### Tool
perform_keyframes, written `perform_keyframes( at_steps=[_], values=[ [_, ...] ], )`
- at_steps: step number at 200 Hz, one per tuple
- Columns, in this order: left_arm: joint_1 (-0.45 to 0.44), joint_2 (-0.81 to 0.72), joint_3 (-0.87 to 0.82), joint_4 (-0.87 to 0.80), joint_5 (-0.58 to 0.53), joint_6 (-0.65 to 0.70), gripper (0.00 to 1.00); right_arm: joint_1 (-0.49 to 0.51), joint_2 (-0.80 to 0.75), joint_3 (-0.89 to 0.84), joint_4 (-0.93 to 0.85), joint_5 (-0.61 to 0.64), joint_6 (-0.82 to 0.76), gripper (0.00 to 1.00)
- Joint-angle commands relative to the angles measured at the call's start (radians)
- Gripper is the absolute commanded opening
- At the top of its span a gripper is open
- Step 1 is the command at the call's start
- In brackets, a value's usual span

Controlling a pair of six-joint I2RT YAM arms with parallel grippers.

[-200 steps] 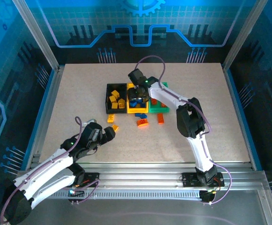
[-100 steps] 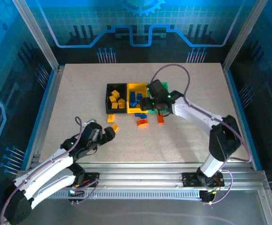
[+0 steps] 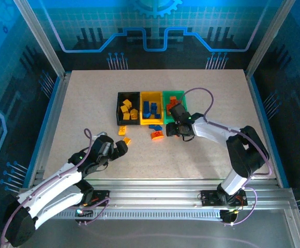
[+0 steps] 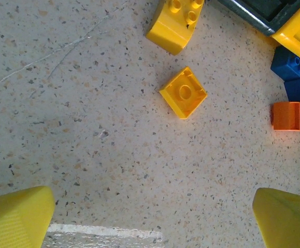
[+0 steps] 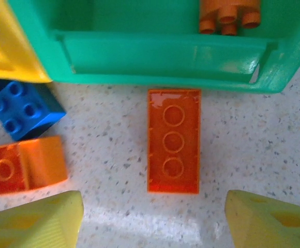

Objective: Sort the legos into containers by color

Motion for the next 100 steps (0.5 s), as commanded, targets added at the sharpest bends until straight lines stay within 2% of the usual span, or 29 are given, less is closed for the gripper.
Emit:
perform_keyframes(
  at_steps=[1, 42, 100],
  values=[
    [0.002, 0.002, -0.011, 0.0, 0.017, -0.019, 0.99, -0.02, 0.059, 0.006, 0.048, 0.03, 0.008, 0.72],
    [0.001, 0.003, -0.009, 0.001, 0.012, -0.016, 0.99, -0.026, 0.149, 0.056, 0.004, 0.09, 0.005, 0.65],
    [0.001, 0.015, -0.011, 0.014, 0.014, -0.019, 0.99, -0.025, 0.163, 0.04, 0.006, 0.075, -0.013, 0.4]
  ],
)
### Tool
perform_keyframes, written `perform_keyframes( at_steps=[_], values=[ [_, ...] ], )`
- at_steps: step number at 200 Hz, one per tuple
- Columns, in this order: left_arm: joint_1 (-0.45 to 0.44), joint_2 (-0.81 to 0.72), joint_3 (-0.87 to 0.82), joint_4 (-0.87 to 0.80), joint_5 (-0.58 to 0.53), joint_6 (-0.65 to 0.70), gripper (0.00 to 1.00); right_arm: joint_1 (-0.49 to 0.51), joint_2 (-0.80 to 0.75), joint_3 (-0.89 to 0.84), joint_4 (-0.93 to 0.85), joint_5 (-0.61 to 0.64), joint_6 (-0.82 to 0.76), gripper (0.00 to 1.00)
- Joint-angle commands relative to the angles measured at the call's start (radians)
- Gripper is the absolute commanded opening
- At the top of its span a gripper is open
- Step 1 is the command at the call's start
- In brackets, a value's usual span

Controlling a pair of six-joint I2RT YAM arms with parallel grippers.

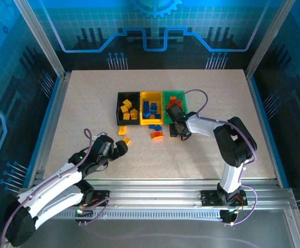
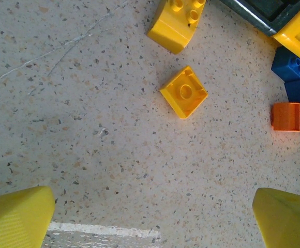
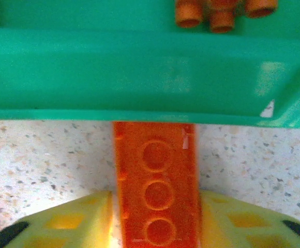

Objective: Sort the legos into containers by color

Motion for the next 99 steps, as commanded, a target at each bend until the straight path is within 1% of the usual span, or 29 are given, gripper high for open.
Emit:
perform_keyframes(
  at_steps=[1, 23, 39, 74, 99],
  values=[
    [0.0, 0.009, -0.011, 0.014, 0.013, -0.005, 0.99, -0.008, 0.007, -0.01, -0.006, 0.022, -0.008, 0.4],
    [0.001, 0.02, -0.006, 0.015, 0.015, -0.003, 0.99, -0.005, -0.025, -0.026, 0.006, 0.004, -0.021, 0.35],
    [0.0, 0.025, -0.001, 0.014, 0.018, -0.001, 0.99, 0.0, -0.07, -0.047, 0.007, -0.009, -0.027, 0.34],
    [0.001, 0.026, 0.001, 0.014, 0.016, -0.001, 0.99, 0.036, -0.252, -0.089, -0.034, -0.05, -0.045, 0.34],
    [0.002, 0.024, 0.001, 0.019, 0.02, -0.006, 0.99, 0.036, -0.359, -0.065, -0.054, -0.091, -0.058, 0.35]
  ],
)
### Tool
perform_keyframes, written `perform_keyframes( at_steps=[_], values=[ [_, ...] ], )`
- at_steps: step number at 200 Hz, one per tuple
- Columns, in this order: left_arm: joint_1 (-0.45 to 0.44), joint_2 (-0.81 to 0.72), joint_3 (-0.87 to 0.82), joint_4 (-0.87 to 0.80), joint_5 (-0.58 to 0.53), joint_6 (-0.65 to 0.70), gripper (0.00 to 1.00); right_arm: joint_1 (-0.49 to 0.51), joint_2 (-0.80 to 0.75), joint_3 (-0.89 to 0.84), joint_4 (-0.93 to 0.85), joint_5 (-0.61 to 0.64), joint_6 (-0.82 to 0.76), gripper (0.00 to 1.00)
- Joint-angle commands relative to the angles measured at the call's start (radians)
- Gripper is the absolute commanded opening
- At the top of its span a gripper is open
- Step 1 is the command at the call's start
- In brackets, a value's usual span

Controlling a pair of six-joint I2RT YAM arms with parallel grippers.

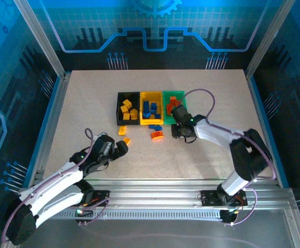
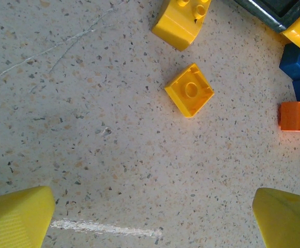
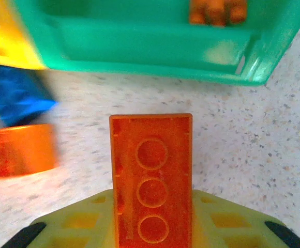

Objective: Sort the legos into containers by color

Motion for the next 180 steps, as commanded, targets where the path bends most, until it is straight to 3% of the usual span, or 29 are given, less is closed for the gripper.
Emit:
perform_keyframes(
  at_steps=[1, 33, 94, 121, 136, 161, 180],
  values=[
    [0.001, 0.0, 0.001, 0.011, 0.02, -0.006, 0.99, 0.004, -0.1, 0.027, -0.027, -0.043, -0.023, 0.35],
    [0.002, 0.001, 0.0, 0.021, 0.021, -0.011, 0.99, -0.028, -0.009, 0.196, -0.077, -0.022, -0.034, 0.36],
    [0.001, -0.007, 0.001, 0.008, 0.025, -0.013, 0.99, -0.069, 0.337, 0.54, -0.22, 0.193, 0.017, 0.37],
    [0.001, -0.008, 0.008, 0.004, 0.026, -0.014, 0.99, -0.083, 0.428, 0.636, -0.258, 0.222, 0.028, 0.39],
    [0.002, -0.009, 0.01, 0.004, 0.026, -0.013, 0.99, -0.088, 0.453, 0.672, -0.257, 0.221, 0.022, 0.44],
    [0.003, -0.007, 0.018, 0.004, 0.022, -0.011, 0.99, -0.09, 0.449, 0.697, -0.23, 0.199, 0.0, 0.64],
    [0.002, 0.001, 0.027, 0.005, 0.019, -0.005, 0.99, -0.086, 0.406, 0.678, -0.207, 0.179, -0.004, 0.68]
  ],
)
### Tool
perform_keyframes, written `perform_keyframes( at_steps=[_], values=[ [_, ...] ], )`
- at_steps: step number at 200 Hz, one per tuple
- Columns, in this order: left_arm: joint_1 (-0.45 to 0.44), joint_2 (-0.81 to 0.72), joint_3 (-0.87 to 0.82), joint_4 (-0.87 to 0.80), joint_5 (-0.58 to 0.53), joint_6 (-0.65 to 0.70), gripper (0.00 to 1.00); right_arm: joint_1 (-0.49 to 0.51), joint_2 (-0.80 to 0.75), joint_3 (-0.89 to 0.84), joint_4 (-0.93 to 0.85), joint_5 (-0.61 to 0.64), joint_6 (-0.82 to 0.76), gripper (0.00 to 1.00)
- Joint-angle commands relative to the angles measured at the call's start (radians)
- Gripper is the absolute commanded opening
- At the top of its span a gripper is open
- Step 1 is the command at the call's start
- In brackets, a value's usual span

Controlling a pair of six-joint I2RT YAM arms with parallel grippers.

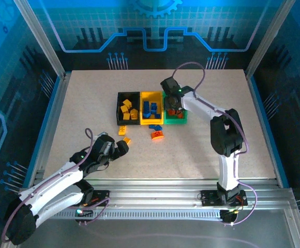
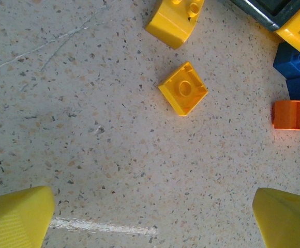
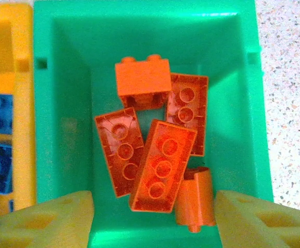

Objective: Sort the legos into containers by color

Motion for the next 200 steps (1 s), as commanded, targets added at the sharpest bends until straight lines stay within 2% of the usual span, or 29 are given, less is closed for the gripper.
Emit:
perform_keyframes(
  at_steps=[1, 46, 75, 96, 145, 200],
  values=[
    [0.002, 0.002, 0.028, -0.005, 0.004, 0.001, 0.99, -0.003, -0.049, 0.013, 0.008, 0.003, -0.003, 0.68],
    [0.005, 0.104, 0.082, 0.044, -0.006, 0.058, 0.98, 0.04, -0.274, -0.227, 0.135, -0.063, 0.028, 0.68],
    [0.006, 0.312, 0.17, 0.087, -0.016, 0.122, 0.89, 0.068, -0.388, -0.38, 0.18, -0.078, 0.044, 0.68],
    [0.007, 0.453, 0.219, 0.13, -0.062, 0.152, 0.83, 0.07, -0.443, -0.451, 0.186, -0.088, 0.054, 0.68],
    [0.008, 0.677, 0.343, 0.143, -0.202, 0.265, 0.77, 0.068, -0.516, -0.518, 0.185, -0.085, 0.055, 0.69],
    [0.006, 0.798, 0.399, 0.111, -0.237, 0.33, 0.67, 0.057, -0.529, -0.532, 0.196, -0.089, 0.067, 0.69]
  ],
)
